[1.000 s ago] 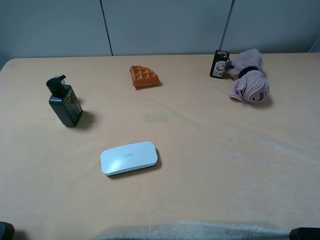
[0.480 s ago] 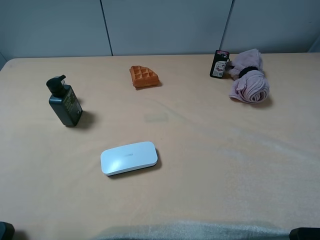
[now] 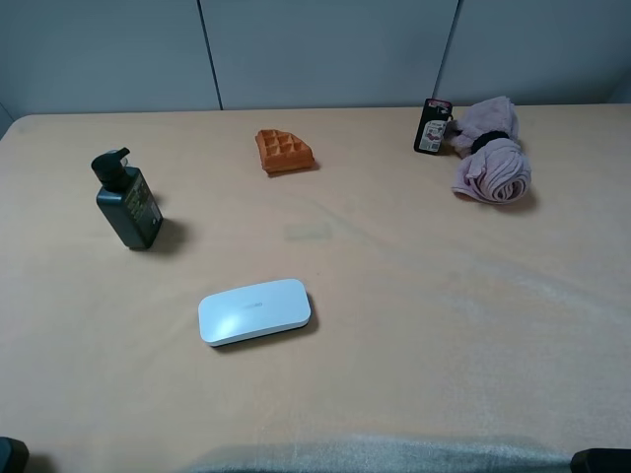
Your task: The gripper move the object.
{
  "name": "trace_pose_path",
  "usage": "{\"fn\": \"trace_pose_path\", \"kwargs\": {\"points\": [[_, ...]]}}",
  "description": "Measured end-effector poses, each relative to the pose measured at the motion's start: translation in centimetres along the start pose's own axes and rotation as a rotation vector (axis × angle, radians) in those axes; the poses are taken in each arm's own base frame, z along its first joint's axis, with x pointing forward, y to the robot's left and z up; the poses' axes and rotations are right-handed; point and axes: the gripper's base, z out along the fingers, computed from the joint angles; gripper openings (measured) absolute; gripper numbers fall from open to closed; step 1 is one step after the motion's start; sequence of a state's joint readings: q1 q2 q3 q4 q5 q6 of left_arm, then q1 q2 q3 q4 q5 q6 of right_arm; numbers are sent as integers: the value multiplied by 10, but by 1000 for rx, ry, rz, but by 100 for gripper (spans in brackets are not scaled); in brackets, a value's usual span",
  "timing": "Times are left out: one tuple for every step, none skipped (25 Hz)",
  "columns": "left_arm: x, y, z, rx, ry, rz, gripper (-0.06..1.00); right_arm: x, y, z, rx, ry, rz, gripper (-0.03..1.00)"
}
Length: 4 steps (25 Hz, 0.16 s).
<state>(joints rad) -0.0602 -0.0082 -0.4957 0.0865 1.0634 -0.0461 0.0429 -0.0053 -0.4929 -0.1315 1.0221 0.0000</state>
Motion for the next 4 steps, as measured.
{"fn": "trace_pose_path", "kwargs": {"points": [[0, 0, 0, 0, 0, 0, 74, 0, 0, 0, 0, 0, 0, 69], [0, 0, 0, 0, 0, 0, 74, 0, 0, 0, 0, 0, 0, 69], [0, 0, 0, 0, 0, 0, 74, 0, 0, 0, 0, 0, 0, 69], [0, 0, 0, 0, 0, 0, 74, 0, 0, 0, 0, 0, 0, 69]]}}
